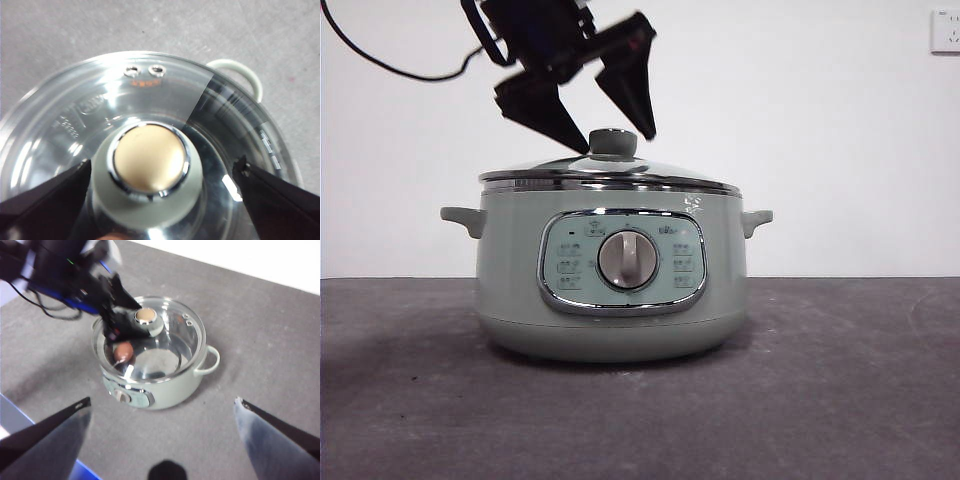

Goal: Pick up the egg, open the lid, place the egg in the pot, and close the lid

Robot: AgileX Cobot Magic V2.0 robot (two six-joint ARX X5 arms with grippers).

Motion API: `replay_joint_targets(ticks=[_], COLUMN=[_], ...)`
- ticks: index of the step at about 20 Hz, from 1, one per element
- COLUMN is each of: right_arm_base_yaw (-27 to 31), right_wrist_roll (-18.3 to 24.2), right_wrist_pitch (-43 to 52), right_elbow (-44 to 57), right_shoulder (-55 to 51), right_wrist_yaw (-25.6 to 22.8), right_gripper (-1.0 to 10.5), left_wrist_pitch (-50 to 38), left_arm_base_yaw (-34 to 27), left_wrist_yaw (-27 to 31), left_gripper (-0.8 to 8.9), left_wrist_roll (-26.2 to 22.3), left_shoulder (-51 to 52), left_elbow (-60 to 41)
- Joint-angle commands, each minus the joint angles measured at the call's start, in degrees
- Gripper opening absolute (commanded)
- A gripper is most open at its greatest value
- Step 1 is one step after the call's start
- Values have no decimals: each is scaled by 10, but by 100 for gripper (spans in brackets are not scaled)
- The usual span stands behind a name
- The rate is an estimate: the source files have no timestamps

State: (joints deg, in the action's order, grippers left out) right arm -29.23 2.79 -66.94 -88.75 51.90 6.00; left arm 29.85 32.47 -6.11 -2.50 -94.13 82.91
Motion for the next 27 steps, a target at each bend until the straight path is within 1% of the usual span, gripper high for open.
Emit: replay_joint_targets(ticks=[1, 4, 6, 7, 9, 11, 12, 13, 14, 16, 17, 18, 21, 22, 23, 27], right_arm_base_yaw=[-1, -1, -1, -1, -1, -1, -1, -1, -1, -1, -1, -1, -1, -1, -1, -1], right_wrist_roll=[-4, -4, -3, -3, -3, -3, -3, -3, -3, -3, 5, 14, 16, 11, -3, -3], right_wrist_pitch=[-15, -41, -60, -67, -74, -82, -88, -96, -104, -115, -115, -115, -111, -112, -112, -112], right_elbow=[1, 1, 1, 1, 1, 1, 1, 1, 1, 1, 1, 1, 1, 1, 1, 1], right_shoulder=[2, 15, 26, 34, 50, 65, 73, 82, 89, 103, 105, 106, 109, 109, 109, 107], right_wrist_yaw=[2, 3, 33, 60, 92, 93, 93, 93, 93, 93, 93, 93, 90, 91, 90, 87], right_gripper=[473, 473, 472, 472, 472, 471, 468, 466, 435, 188, 13, -6, 1, 1, 1, 1], left_wrist_pitch=[21, 70, 121, 151, 203, 246, 264, 284, 300, 326, 334, 341, 345, 345, 345, 345], left_arm_base_yaw=[1, 1, 1, 1, 1, 1, 1, 1, 1, 1, 1, 1, 1, 1, 1, 1], left_wrist_yaw=[0, -1, -4, -5, -22, -47, -49, -49, -49, -67, -84, -96, -101, -101, -100, -100], left_gripper=[483, 480, 480, 478, 469, 467, 466, 431, 342, 39, -3, -6, -4, -4, -4, -4], left_wrist_roll=[-1, -1, 0, 12, 28, 28, 28, 28, 27, 27, 27, 25, 25, 25, 25, 25], left_shoulder=[41, 105, 157, 186, 233, 272, 287, 303, 314, 329, 333, 336, 336, 335, 335, 335], left_elbow=[-2, -2, -2, -2, -2, -2, -2, -2, -2, -2, -2, -2, -2, -2, -2, -2])
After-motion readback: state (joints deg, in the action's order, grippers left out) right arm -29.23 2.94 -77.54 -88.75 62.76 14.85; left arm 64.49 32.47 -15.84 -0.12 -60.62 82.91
